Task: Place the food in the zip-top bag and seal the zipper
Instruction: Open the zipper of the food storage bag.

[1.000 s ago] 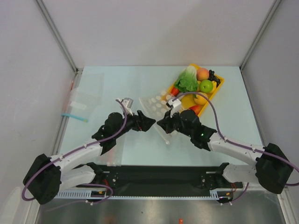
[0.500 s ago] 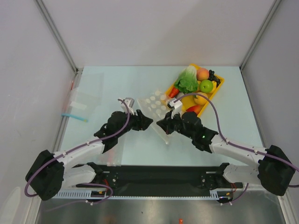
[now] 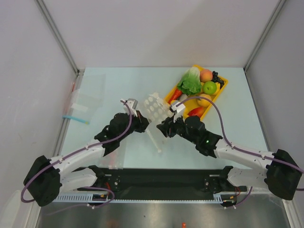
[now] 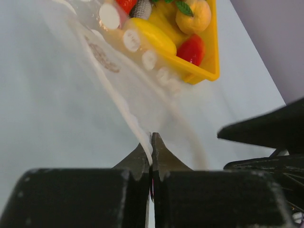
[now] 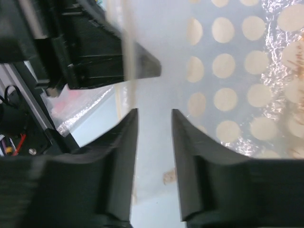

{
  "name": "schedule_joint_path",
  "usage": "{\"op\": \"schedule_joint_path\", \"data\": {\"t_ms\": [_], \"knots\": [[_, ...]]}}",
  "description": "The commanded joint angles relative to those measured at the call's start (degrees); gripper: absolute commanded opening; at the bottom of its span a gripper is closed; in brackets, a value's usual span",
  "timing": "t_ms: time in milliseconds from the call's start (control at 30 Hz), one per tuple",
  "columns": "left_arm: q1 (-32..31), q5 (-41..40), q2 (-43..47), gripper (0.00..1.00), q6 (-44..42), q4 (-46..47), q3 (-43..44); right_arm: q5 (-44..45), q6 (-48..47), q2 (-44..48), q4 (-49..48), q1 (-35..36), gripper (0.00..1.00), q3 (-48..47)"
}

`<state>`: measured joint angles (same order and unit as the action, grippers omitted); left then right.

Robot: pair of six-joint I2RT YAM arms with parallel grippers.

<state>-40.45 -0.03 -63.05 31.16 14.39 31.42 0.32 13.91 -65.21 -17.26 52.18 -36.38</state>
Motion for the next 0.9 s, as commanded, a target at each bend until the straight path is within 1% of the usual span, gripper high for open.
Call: {"op": "schedule_joint_path", "data": {"t_ms": [0, 33, 133, 267, 300, 367, 400, 433, 500, 600, 633, 700, 867], "knots": [[-2.5, -4.3, 4.1, 0.00, -2.9, -1.5, 2.9, 4.3, -2.5, 1.5, -1.2, 1.2, 0.45, -0.1], [-3.1, -5.1, 4.7, 0.00, -3.7, -1.6, 3.3, 5.7, -4.0, 1.4, -1.0, 2.8, 0.52, -0.3], [-6.3, -7.7, 4.8, 0.00, -5.4, -2.5, 4.3, 10.1, -6.3, 0.3, -0.2, 6.5, 0.57, -1.4], [-8.8, -9.5, 3.5, 0.00, -6.5, -4.2, 5.9, 11.7, -9.8, -1.8, -0.1, 9.9, 0.57, -2.7], [-9.1, -10.0, 3.3, 0.00, -6.9, -4.4, 6.4, 13.3, -10.4, -2.0, -0.2, 10.8, 0.57, -2.8], [-10.4, -12.0, 3.2, 0.00, -7.2, -4.9, 6.7, 15.8, -12.0, -2.6, -0.9, 13.4, 0.57, -2.9], [-10.8, -12.5, 3.2, 0.00, -7.7, -5.1, 7.0, 18.6, -12.3, -2.7, -1.0, 13.7, 0.56, -3.0], [-11.6, -13.3, 3.1, 0.00, -8.0, -5.3, 7.2, 19.1, -12.4, -2.8, -1.1, 14.2, 0.55, -3.1], [-12.4, -15.1, 2.9, 0.00, -8.3, -6.3, 7.7, 20.2, -12.3, -2.6, -1.4, 14.6, 0.54, -2.9], [-14.0, -18.0, 2.1, 0.00, -9.6, -7.3, 8.7, 24.4, -12.1, -1.5, -2.1, 15.0, 0.50, -2.2], [-14.7, -18.6, 1.7, 0.00, -9.9, -8.3, 9.4, 25.3, -12.0, -1.1, -2.4, 15.0, 0.48, -1.8], [-15.4, -19.6, 1.2, 0.00, -10.1, -8.9, 10.1, 26.0, -11.9, 0.3, -2.8, 15.0, 0.47, -1.1], [-16.9, -21.6, 0.0, 0.01, -10.6, -9.7, 11.2, 30.8, -11.1, 1.4, -2.4, 15.0, 0.43, -0.7]]}}
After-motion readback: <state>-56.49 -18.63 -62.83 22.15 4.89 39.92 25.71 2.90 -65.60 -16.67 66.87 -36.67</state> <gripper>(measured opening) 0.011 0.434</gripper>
